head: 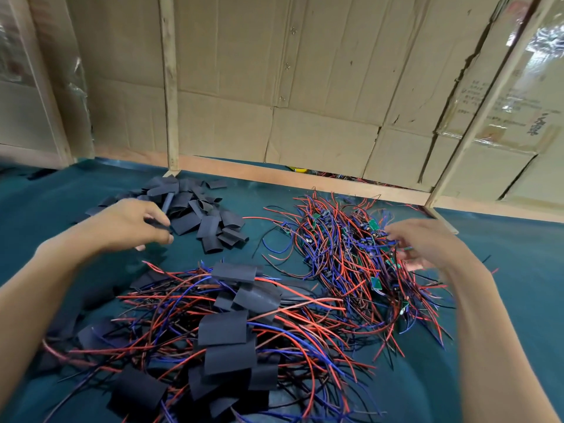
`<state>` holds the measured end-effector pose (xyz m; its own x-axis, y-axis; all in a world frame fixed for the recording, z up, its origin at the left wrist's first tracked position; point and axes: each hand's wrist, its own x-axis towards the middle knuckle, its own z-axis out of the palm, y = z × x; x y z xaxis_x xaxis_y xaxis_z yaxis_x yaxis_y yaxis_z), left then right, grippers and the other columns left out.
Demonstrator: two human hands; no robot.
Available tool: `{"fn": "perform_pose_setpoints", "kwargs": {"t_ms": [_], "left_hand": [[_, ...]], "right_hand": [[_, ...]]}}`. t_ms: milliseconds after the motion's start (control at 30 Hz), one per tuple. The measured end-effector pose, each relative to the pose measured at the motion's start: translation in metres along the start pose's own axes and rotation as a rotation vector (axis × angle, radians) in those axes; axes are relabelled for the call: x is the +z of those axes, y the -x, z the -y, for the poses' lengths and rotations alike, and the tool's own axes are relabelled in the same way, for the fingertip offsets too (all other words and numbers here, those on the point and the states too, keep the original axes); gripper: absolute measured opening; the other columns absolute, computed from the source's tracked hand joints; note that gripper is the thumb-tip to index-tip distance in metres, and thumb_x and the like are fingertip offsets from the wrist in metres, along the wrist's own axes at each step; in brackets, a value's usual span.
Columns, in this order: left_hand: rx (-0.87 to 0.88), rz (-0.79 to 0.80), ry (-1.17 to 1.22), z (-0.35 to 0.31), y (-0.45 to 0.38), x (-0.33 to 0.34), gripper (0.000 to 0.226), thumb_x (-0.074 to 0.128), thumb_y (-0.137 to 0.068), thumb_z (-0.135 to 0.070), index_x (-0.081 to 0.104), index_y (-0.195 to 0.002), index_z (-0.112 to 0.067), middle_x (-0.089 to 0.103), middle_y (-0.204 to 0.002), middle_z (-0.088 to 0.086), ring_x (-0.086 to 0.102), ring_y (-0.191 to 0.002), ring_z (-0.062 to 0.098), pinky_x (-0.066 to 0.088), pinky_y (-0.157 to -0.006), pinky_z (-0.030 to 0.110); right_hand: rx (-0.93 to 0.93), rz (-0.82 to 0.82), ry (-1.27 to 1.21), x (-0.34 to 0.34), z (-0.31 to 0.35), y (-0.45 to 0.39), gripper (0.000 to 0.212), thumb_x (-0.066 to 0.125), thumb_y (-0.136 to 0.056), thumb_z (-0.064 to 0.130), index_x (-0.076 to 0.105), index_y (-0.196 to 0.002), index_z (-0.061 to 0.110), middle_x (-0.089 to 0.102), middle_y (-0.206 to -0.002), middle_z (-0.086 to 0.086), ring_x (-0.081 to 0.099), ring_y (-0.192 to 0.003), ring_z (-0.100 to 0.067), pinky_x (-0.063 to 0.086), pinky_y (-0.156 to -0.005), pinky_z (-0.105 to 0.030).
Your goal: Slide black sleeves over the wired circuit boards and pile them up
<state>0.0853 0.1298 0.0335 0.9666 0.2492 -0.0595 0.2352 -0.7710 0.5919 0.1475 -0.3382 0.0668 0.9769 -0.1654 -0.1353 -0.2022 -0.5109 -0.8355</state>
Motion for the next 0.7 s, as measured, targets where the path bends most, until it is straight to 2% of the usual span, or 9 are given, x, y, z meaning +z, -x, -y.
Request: {"fn": "perform_pose_setpoints", "kwargs": {"t_ms": [133, 200, 267, 333, 400, 467, 567, 633, 700], "left_hand": [[0.036, -0.075, 0.116, -0.015, 0.007, -0.008, 0.021, 0.085, -0.075, -0.024, 0.073, -0.092, -0.026, 0.072, -0.093, 0.0, 0.071, -0.06, 0.01, 0.046, -0.066, 0.025], [0.039, -0.088, 0.152, -0.02, 0.01, -0.01, 0.034, 0.088, -0.071, -0.023, 0.074, -0.102, -0.025, 0.072, -0.097, -0.001, 0.072, -0.077, 0.011, 0.047, -0.075, 0.027], [0.047, -0.108, 0.158, -0.024, 0.013, -0.011, 0.052, 0.091, -0.066, -0.024, 0.072, -0.114, -0.026, 0.067, -0.111, -0.001, 0.063, -0.102, 0.017, 0.045, -0.093, 0.032], [0.079, -0.106, 0.217, -0.027, 0.017, -0.013, 0.055, 0.092, -0.062, -0.029, 0.072, -0.113, -0.029, 0.071, -0.106, -0.002, 0.066, -0.099, 0.019, 0.045, -0.098, 0.035], [0.123, -0.094, 0.329, -0.028, 0.019, -0.014, 0.043, 0.09, -0.062, -0.041, 0.075, -0.102, -0.033, 0.076, -0.088, -0.002, 0.073, -0.077, 0.019, 0.052, -0.089, 0.036], [0.152, -0.108, 0.444, -0.03, 0.019, -0.015, 0.038, 0.086, -0.062, -0.053, 0.077, -0.092, -0.031, 0.076, -0.077, 0.0, 0.073, -0.066, 0.02, 0.057, -0.076, 0.033], [0.137, -0.164, 0.53, -0.032, 0.018, -0.016, 0.038, 0.079, -0.069, -0.061, 0.079, -0.085, -0.027, 0.068, -0.062, 0.001, 0.059, -0.05, 0.017, 0.053, -0.054, 0.02], [0.113, -0.14, 0.539, -0.033, 0.017, -0.014, 0.041, 0.071, -0.08, -0.059, 0.079, -0.083, -0.019, 0.056, -0.055, 0.002, 0.046, -0.047, 0.017, 0.042, -0.043, 0.019], [0.104, -0.085, 0.617, -0.035, 0.016, -0.01, 0.043, 0.064, -0.091, -0.049, 0.077, -0.089, -0.008, 0.057, -0.056, 0.0, 0.04, -0.049, 0.015, 0.033, -0.04, 0.022]], "right_hand": [[0.1, 0.069, -0.089, 0.005, 0.0, 0.005, 0.009, 0.067, -0.088, 0.003, 0.064, -0.093, -0.004, 0.053, -0.079, -0.015, 0.059, -0.057, -0.026, 0.055, -0.048, -0.031], [0.137, 0.105, -0.09, 0.009, -0.002, 0.006, 0.012, 0.069, -0.089, 0.003, 0.06, -0.095, -0.003, 0.053, -0.076, -0.016, 0.06, -0.058, -0.027, 0.057, -0.05, -0.033], [0.138, 0.132, -0.031, 0.012, -0.007, 0.005, 0.025, 0.079, -0.084, 0.006, 0.06, -0.095, -0.006, 0.05, -0.076, -0.015, 0.057, -0.063, -0.028, 0.059, -0.052, -0.035], [0.108, 0.118, 0.113, 0.012, -0.011, 0.004, 0.03, 0.085, -0.077, 0.003, 0.063, -0.091, -0.011, 0.047, -0.077, -0.016, 0.058, -0.058, -0.027, 0.063, -0.064, -0.045], [0.106, 0.1, 0.204, 0.009, -0.012, 0.004, 0.025, 0.083, -0.076, -0.004, 0.062, -0.09, -0.006, 0.044, -0.068, -0.013, 0.059, -0.045, -0.024, 0.06, -0.083, -0.055], [0.112, 0.084, 0.268, 0.003, -0.011, 0.003, 0.021, 0.08, -0.077, -0.006, 0.06, -0.081, -0.003, 0.042, -0.051, -0.008, 0.064, -0.045, -0.026, 0.06, -0.085, -0.052], [0.095, 0.034, 0.414, -0.004, -0.006, 0.0, 0.026, 0.078, -0.078, -0.002, 0.057, -0.063, 0.001, 0.055, -0.045, -0.007, 0.071, -0.059, -0.023, 0.059, -0.07, -0.032], [0.106, 0.01, 0.471, -0.005, -0.003, 0.002, 0.023, 0.076, -0.078, 0.0, 0.06, -0.062, 0.001, 0.064, -0.05, -0.01, 0.069, -0.054, -0.016, 0.053, -0.056, -0.022], [0.127, 0.01, 0.466, -0.004, -0.004, 0.007, 0.018, 0.076, -0.077, -0.002, 0.061, -0.066, -0.002, 0.064, -0.048, -0.013, 0.067, -0.044, -0.015, 0.044, -0.041, -0.017]]}}
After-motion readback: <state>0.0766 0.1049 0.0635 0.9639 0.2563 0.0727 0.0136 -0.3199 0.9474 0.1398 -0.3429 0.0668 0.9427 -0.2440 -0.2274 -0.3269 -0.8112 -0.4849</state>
